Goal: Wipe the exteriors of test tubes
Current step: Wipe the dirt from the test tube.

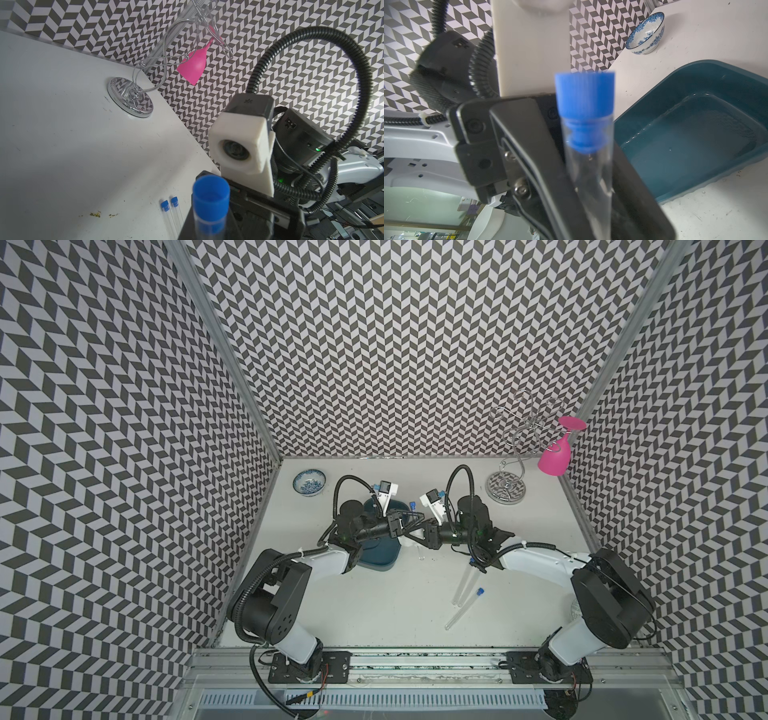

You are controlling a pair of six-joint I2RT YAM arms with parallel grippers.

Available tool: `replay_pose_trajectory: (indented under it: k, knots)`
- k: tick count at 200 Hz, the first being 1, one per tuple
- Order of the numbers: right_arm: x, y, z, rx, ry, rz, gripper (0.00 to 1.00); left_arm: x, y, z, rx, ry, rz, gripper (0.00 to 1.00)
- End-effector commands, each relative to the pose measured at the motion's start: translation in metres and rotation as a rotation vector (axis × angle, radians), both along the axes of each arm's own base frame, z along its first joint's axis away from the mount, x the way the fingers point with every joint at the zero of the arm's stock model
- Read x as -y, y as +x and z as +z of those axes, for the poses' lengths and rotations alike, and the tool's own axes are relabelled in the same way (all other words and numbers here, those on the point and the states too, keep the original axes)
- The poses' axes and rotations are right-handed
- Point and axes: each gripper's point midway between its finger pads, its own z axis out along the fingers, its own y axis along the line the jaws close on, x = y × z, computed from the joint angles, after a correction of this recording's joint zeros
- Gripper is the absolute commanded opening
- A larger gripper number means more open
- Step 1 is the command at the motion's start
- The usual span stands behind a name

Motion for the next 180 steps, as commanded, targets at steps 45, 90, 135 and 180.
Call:
replay_pose_trajectory:
  k: [45,90,135,180]
  knots:
    - [0.009,-0.051,-0.036,-0.074,0.0,0.025,0.18,-0.002,0.001,0.003,0.029,-0.008,0.006,0.14]
    - [0.006,-0.053,-0.041,-0.079,0.0,0.029,0.18,-0.003,0.002,0.002,0.023,-0.013,0.004,0.14]
    - [-0.008,-0.012,0.001,0.032,0.023,0.039,0.18,-0.004,-0.003,0.0,0.017,-0.009,0.002,0.14]
    - [-0.011,0.016,0.021,0.077,0.039,0.032,0.18,-0.004,-0.003,0.003,0.023,-0.01,0.002,0.14]
